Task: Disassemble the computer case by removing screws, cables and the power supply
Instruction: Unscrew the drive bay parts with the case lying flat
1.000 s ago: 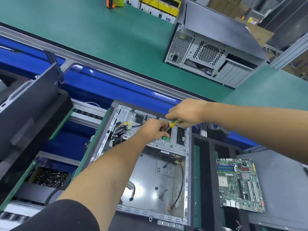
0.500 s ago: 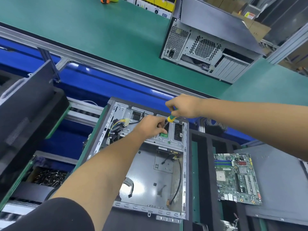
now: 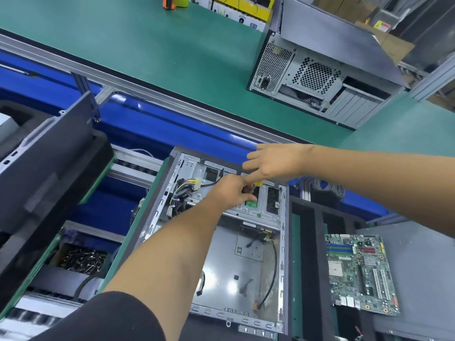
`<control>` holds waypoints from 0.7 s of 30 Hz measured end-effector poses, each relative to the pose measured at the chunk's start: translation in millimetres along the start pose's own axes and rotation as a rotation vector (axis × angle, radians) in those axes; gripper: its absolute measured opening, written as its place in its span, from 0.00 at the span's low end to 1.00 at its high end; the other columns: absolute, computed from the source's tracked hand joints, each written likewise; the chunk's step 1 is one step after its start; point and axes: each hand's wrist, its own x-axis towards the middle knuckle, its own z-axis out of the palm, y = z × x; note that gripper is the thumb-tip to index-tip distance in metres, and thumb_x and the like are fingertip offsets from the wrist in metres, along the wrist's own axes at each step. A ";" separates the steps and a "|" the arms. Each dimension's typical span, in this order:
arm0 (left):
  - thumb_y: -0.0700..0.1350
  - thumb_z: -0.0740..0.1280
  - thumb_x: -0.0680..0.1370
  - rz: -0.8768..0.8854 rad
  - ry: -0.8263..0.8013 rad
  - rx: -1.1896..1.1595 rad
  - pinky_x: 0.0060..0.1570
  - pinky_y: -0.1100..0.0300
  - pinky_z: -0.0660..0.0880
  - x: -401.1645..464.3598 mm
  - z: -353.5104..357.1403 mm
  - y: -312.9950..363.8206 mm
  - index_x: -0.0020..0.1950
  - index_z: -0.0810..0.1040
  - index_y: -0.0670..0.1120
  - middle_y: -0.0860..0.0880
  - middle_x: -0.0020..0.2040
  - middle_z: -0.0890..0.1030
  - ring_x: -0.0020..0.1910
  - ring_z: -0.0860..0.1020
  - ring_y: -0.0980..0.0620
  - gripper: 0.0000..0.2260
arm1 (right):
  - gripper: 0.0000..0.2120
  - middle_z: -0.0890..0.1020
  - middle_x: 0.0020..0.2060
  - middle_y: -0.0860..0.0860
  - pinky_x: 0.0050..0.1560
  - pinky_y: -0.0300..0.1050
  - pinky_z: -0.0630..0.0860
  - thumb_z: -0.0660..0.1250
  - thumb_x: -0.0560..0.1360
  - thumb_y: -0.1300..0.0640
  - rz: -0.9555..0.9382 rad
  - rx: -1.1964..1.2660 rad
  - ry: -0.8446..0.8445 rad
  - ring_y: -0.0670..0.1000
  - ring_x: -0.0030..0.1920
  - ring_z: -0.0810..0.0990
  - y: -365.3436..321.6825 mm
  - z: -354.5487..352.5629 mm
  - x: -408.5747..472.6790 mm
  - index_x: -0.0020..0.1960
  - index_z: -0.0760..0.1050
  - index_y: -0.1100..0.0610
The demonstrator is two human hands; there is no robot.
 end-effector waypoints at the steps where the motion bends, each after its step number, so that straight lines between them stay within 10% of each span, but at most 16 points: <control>1: 0.58 0.76 0.74 0.000 0.000 0.005 0.46 0.53 0.78 0.0 -0.5 0.8 0.44 0.79 0.50 0.53 0.39 0.82 0.42 0.79 0.50 0.14 | 0.21 0.74 0.49 0.50 0.39 0.50 0.70 0.71 0.70 0.66 0.101 0.070 -0.004 0.54 0.42 0.72 -1.6 2.2 -1.6 0.61 0.75 0.52; 6: 0.57 0.78 0.72 0.000 -0.001 0.007 0.44 0.52 0.78 0.1 -2.1 2.9 0.42 0.77 0.50 0.53 0.37 0.81 0.40 0.79 0.50 0.14 | 0.14 0.70 0.51 0.47 0.37 0.50 0.72 0.69 0.74 0.50 0.704 0.680 0.039 0.54 0.40 0.77 -14.0 -0.4 -6.0 0.57 0.70 0.48; 9: 0.58 0.78 0.71 -0.015 0.001 -0.006 0.43 0.54 0.78 0.9 -1.9 2.6 0.41 0.76 0.51 0.55 0.36 0.80 0.39 0.79 0.53 0.15 | 0.10 0.80 0.32 0.53 0.33 0.49 0.74 0.63 0.78 0.49 0.963 0.875 -0.041 0.56 0.30 0.81 -14.5 -5.8 -5.4 0.46 0.71 0.56; 21: 0.58 0.80 0.69 -0.025 -0.006 -0.044 0.44 0.56 0.78 -1.2 -4.7 3.6 0.44 0.80 0.49 0.55 0.38 0.83 0.41 0.80 0.54 0.16 | 0.07 0.71 0.39 0.42 0.37 0.46 0.68 0.71 0.73 0.58 0.564 0.621 -0.139 0.46 0.41 0.72 -6.8 -14.8 -4.8 0.43 0.75 0.48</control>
